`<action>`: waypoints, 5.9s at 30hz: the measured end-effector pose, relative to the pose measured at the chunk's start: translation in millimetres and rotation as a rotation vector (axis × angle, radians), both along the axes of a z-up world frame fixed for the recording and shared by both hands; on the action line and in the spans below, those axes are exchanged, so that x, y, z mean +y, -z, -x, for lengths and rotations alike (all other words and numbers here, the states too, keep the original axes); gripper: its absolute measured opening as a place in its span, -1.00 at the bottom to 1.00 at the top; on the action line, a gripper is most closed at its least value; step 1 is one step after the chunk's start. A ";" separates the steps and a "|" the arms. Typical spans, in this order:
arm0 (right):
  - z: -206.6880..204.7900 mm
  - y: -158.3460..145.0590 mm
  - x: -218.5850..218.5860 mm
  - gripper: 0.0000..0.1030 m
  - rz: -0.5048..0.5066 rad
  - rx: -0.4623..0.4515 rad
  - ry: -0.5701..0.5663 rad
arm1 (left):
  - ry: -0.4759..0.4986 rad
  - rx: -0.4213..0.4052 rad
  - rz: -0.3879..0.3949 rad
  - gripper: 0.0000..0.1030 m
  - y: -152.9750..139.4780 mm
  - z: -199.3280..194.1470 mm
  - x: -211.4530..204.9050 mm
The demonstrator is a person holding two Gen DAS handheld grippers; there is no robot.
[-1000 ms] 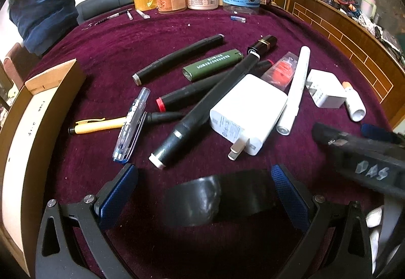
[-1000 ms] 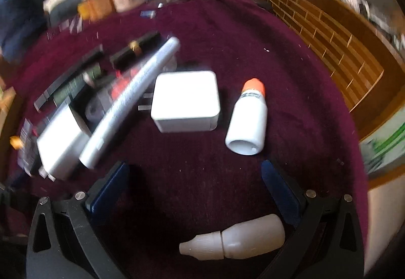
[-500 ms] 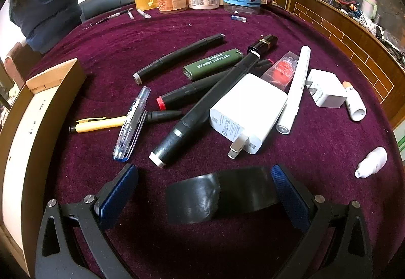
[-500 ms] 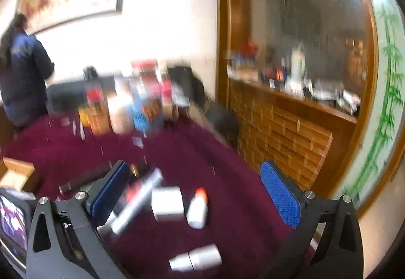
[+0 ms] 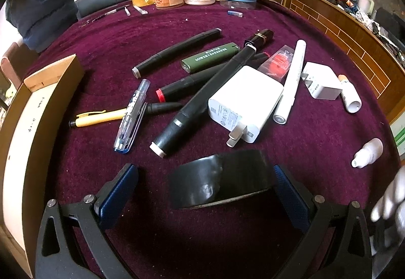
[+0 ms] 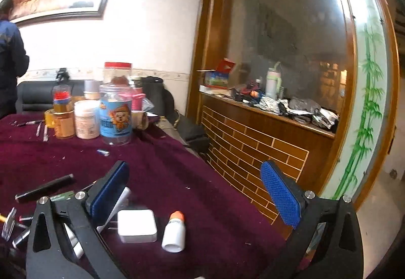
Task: Organize rigid objects
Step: 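Lift both held items and carry them toward the cardboard tray, then lower tape roll into tray with left tool while right drops white bottle beside it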
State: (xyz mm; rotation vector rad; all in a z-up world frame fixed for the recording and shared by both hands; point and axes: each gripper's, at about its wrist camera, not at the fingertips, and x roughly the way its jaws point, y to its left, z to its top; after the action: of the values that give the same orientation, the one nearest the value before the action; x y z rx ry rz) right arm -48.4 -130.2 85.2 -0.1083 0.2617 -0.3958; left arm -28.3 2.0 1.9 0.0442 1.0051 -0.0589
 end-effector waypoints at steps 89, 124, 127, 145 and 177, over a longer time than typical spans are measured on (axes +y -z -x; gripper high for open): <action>6.9 23.6 65.5 1.00 0.212 0.030 -0.051 | 0.598 -0.173 -0.183 0.32 -37.4 23.5 10.1; 40.6 37.7 -55.8 0.82 -0.474 0.600 -0.448 | 0.220 -0.250 0.355 -0.17 -115.3 140.7 161.8; 33.6 43.3 -76.5 0.47 -0.707 0.592 -0.455 | 0.209 -0.251 0.365 -0.17 -115.6 142.1 165.4; -6.4 74.8 -60.2 -0.53 -0.713 0.624 -0.237 | 0.166 -0.253 0.398 -0.17 -116.9 146.7 181.8; -110.0 56.9 283.7 -0.52 -0.611 0.838 -0.836 | -0.093 0.030 0.457 -0.24 -41.0 -67.3 304.1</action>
State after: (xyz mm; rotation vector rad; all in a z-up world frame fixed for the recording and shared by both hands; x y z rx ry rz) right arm 61.6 153.5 28.4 0.2280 1.1005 0.5990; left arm 39.0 306.1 43.0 -0.4221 1.0022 -0.2029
